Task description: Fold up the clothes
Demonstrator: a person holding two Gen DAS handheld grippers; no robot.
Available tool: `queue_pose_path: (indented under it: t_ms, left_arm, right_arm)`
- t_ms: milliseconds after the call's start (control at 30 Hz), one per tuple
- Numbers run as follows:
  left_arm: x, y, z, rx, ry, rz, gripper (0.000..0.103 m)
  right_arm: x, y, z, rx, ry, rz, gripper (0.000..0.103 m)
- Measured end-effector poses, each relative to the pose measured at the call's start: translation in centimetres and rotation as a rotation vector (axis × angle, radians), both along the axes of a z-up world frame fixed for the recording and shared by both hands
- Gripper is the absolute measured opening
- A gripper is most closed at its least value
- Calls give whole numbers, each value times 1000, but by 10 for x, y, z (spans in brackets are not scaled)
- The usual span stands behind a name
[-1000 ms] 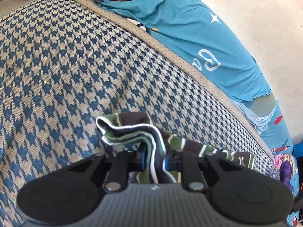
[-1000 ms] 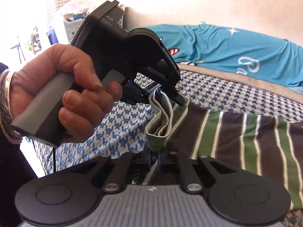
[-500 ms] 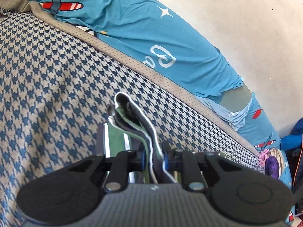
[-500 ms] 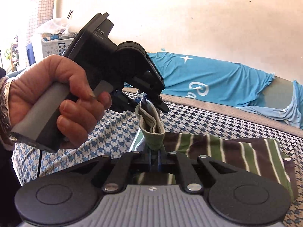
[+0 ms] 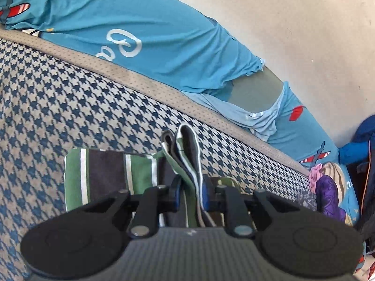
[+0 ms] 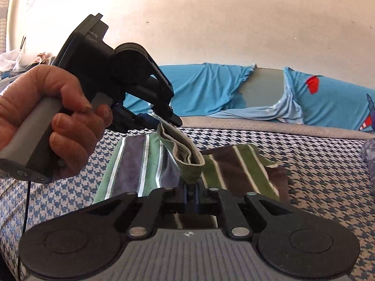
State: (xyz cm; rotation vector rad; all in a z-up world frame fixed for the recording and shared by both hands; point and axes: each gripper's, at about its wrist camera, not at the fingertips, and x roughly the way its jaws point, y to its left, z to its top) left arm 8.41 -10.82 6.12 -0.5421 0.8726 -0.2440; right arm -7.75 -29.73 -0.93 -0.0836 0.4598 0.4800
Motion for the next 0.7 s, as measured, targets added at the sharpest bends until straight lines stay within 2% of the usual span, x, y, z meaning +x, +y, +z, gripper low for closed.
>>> queue_pose_path:
  t_ms: [233, 400, 533, 700]
  left_arm:
    - [16, -58, 2, 42, -14, -87, 15]
    - [21, -86, -10, 36, 25, -130, 17]
    - [14, -89, -12, 58, 20, -138, 21]
    - [4, -63, -7, 60, 11, -94, 26]
  right_arm:
    - [23, -30, -6, 53, 76, -115, 8]
    - [28, -43, -17, 43, 126, -188, 8]
    - [34, -53, -25, 39, 170, -239, 8]
    - [36, -65, -34, 62, 252, -287, 8]
